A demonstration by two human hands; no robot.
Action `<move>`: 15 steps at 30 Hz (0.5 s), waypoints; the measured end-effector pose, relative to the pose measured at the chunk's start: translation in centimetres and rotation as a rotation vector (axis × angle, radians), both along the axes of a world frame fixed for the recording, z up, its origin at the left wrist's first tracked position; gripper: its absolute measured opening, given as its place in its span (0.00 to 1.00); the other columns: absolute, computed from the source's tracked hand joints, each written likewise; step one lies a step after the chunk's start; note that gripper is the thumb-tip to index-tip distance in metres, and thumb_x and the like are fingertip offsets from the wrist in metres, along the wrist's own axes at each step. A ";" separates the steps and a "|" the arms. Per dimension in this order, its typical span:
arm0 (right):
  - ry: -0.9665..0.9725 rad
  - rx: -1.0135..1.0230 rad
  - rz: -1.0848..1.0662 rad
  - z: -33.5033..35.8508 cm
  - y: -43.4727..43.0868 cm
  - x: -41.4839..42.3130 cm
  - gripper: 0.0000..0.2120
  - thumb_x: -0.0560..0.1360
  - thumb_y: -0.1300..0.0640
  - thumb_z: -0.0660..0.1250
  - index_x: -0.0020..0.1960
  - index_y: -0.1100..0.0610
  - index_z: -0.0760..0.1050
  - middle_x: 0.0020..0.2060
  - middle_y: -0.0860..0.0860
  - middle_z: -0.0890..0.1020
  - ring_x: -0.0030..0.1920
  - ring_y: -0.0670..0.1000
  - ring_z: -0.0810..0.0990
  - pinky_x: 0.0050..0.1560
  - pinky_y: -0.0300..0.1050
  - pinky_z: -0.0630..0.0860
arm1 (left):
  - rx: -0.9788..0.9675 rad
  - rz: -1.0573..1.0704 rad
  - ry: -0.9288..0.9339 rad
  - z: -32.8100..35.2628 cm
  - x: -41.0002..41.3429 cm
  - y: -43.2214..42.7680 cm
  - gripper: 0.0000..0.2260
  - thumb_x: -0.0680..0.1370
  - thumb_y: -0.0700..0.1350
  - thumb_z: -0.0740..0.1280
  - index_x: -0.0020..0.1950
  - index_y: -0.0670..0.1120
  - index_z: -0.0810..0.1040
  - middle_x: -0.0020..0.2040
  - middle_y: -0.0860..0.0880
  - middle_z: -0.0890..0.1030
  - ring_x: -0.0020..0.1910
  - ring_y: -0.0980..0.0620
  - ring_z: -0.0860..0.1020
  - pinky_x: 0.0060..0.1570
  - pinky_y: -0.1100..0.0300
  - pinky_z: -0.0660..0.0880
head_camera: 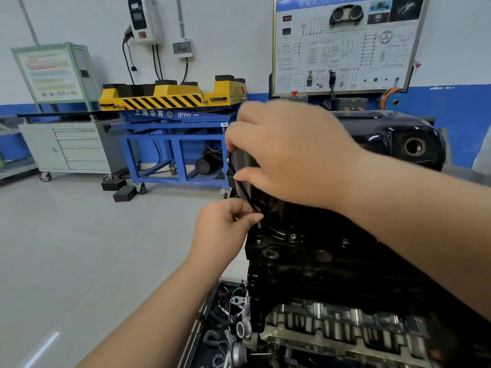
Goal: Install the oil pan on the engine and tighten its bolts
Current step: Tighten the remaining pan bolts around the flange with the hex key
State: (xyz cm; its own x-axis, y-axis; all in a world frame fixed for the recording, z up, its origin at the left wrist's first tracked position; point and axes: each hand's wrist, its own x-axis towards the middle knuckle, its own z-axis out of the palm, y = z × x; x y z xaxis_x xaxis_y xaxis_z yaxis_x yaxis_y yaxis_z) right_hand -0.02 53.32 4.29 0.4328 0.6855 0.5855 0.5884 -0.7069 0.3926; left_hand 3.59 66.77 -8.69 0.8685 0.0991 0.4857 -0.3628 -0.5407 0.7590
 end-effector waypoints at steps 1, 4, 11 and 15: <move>0.009 -0.058 0.024 0.8 0.0 0.3 0.15 0.75 0.44 0.63 0.59 0.50 0.72 0.55 0.48 0.75 0.54 0.53 0.72 0.46 0.49 0.72 | 0.006 -0.002 0.001 0.0 0.0 0.0 0.11 0.70 0.44 0.73 0.29 0.51 0.77 0.26 0.57 0.76 0.26 0.62 0.71 0.28 0.71 0.65; 0.207 -0.176 0.098 2.8 -0.1 1.7 0.12 0.75 0.46 0.64 0.56 0.49 0.77 0.49 0.44 0.78 0.55 0.49 0.73 0.55 0.46 0.69 | 0.008 -0.002 0.009 0.1 -0.2 -0.1 0.13 0.71 0.44 0.73 0.29 0.53 0.76 0.25 0.57 0.76 0.27 0.62 0.72 0.28 0.73 0.66; 0.453 0.007 0.190 2.6 -0.6 3.5 0.07 0.73 0.48 0.69 0.47 0.49 0.82 0.38 0.39 0.78 0.46 0.41 0.75 0.44 0.27 0.65 | -0.096 0.022 0.005 -0.5 -0.6 -0.7 0.13 0.71 0.42 0.73 0.31 0.56 0.76 0.27 0.61 0.78 0.30 0.64 0.75 0.32 0.75 0.67; 0.536 0.077 0.186 2.7 -0.3 3.6 0.04 0.72 0.50 0.70 0.45 0.49 0.82 0.45 0.43 0.83 0.50 0.43 0.78 0.52 0.41 0.74 | -0.213 0.071 -0.034 -1.6 -0.8 -1.5 0.09 0.71 0.44 0.73 0.35 0.56 0.78 0.32 0.60 0.80 0.30 0.58 0.76 0.33 0.66 0.72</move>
State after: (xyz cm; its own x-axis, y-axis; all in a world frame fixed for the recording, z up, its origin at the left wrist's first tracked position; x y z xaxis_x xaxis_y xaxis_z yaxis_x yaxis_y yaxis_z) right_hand 3.60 52.99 6.95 0.5591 0.7425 0.3689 0.8083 -0.5872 -0.0432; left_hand 2.77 65.24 -10.33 0.8390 0.2629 0.4764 -0.3573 -0.3942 0.8467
